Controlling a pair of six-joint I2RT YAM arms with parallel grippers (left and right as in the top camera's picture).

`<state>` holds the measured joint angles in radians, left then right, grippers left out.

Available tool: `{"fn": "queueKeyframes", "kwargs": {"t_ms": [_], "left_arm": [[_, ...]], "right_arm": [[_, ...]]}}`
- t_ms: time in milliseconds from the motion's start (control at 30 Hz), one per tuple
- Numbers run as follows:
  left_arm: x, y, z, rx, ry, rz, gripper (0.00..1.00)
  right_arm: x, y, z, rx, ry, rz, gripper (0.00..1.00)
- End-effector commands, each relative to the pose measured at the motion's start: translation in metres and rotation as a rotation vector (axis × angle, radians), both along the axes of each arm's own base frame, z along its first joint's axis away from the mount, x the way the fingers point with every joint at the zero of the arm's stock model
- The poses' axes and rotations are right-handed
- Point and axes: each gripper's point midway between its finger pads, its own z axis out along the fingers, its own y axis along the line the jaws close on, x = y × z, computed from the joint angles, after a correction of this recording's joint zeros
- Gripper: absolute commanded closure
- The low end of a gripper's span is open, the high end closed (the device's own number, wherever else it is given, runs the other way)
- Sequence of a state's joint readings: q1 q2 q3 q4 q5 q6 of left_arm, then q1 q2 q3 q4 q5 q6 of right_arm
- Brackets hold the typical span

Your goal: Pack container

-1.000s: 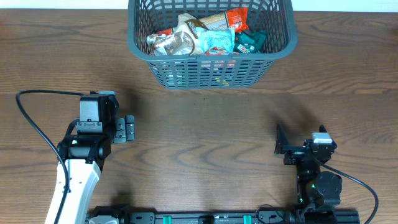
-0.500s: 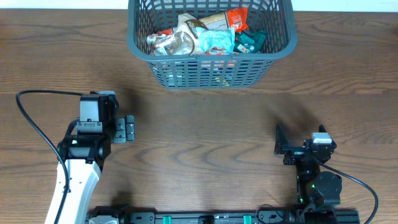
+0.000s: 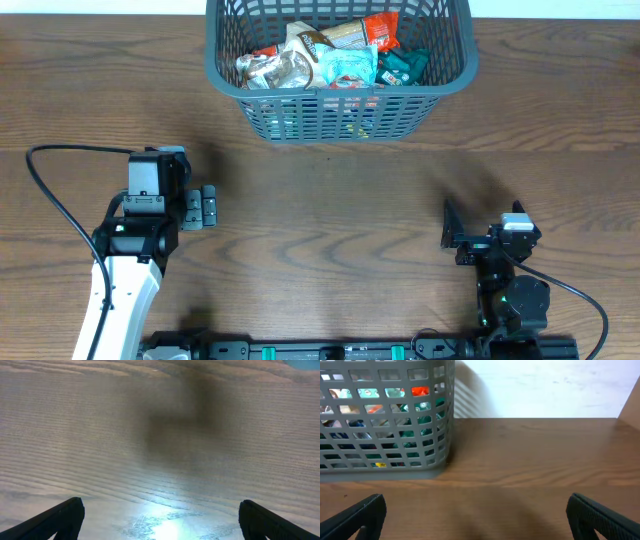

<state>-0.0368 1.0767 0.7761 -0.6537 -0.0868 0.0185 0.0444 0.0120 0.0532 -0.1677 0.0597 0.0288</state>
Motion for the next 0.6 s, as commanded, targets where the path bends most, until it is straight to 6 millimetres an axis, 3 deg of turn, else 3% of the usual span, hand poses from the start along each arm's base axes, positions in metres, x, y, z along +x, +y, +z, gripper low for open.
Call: {"fn": "queueKeyframes", "kwargs": {"t_ms": [0,233,567], "left_arm": [[-0.010,0.001,0.014,0.001,-0.040,0.013,0.01],[-0.018,-0.024,0.040,-0.091,-0.320,-0.062,0.02],[-0.014,-0.031,0.018,-0.126,-0.759,-0.103,0.02]], "right_arm": [[0.000,0.004,-0.001,-0.018,-0.001,0.020,0.01],[0.000,0.004,-0.001,-0.018,-0.001,0.020,0.01],[0.000,0.004,-0.001,-0.017,-0.001,0.019,0.01]]}}
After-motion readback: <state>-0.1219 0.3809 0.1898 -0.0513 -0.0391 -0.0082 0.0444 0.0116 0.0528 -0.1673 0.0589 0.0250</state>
